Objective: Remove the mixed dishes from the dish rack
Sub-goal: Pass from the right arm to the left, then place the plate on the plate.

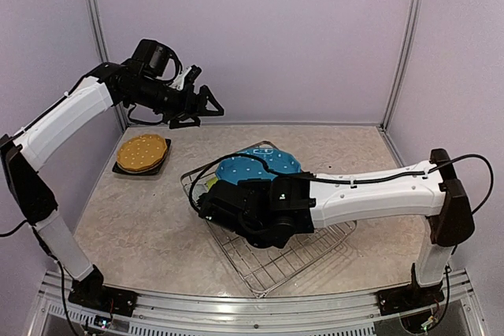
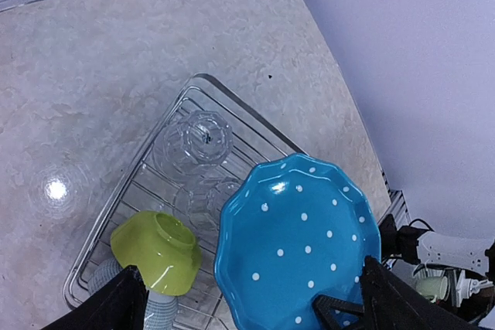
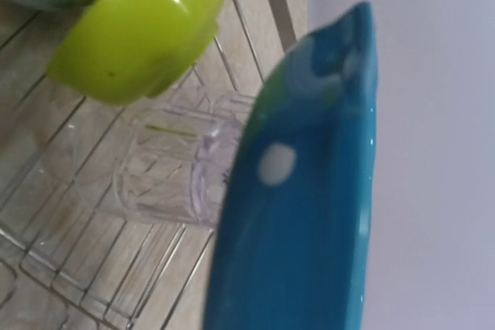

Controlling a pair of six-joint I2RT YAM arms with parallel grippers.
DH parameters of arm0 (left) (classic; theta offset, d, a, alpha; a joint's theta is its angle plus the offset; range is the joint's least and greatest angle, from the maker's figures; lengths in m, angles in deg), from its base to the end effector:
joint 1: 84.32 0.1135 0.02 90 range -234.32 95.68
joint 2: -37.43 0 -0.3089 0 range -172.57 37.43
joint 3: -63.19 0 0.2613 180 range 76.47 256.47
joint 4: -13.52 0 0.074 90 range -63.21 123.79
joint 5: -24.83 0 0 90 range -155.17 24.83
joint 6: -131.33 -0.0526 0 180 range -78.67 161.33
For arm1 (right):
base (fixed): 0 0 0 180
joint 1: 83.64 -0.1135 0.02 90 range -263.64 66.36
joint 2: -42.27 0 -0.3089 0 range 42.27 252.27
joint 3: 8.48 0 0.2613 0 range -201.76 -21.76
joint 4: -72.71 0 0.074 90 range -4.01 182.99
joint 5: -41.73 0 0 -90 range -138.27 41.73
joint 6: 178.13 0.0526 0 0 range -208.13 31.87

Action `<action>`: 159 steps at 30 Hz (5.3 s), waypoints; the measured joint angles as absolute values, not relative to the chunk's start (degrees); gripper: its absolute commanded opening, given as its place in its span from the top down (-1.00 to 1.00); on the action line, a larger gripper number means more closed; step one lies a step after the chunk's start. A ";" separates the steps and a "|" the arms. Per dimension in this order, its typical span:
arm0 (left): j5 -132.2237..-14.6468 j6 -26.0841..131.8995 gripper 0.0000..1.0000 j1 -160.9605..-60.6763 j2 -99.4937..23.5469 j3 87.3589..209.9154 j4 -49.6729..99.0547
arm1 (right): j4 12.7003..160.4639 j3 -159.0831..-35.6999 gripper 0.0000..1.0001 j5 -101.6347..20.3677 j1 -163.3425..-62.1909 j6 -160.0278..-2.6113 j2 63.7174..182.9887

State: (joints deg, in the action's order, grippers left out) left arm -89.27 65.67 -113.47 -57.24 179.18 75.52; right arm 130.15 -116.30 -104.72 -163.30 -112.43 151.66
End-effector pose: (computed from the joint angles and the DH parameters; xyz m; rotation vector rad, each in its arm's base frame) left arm 0.3224 -0.2044 0.4368 0.3335 2.3723 -0.9471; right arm 0.1215 0.4219 0.3094 -1.4814 1.5602 -0.7375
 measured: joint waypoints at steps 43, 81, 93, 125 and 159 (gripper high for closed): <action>-98.41 62.61 1.00 -116.28 -65.57 177.24 75.37 | 100.90 -103.80 0.31 -115.67 -165.24 -136.54 146.28; -94.43 77.42 1.00 -95.17 -62.40 170.03 71.07 | 114.00 -103.86 -0.88 -112.13 -163.54 -109.50 140.66; -90.19 77.49 1.00 -78.73 -52.34 160.61 70.69 | 119.48 -107.99 -0.89 -104.61 -157.07 -97.28 136.71; -78.98 71.87 1.00 -67.96 -54.64 145.61 46.76 | 118.41 -103.64 -0.99 -58.89 -136.96 -68.08 121.14; -76.05 72.20 0.43 -69.58 -69.07 148.72 40.88 | 125.41 -110.51 -0.99 -53.60 -135.78 -66.46 126.83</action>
State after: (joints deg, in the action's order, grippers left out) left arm -76.05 72.20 -69.58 -69.07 148.72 40.88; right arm 125.41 -110.51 -53.60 -135.78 -66.46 126.83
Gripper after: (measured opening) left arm 0.223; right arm 0.994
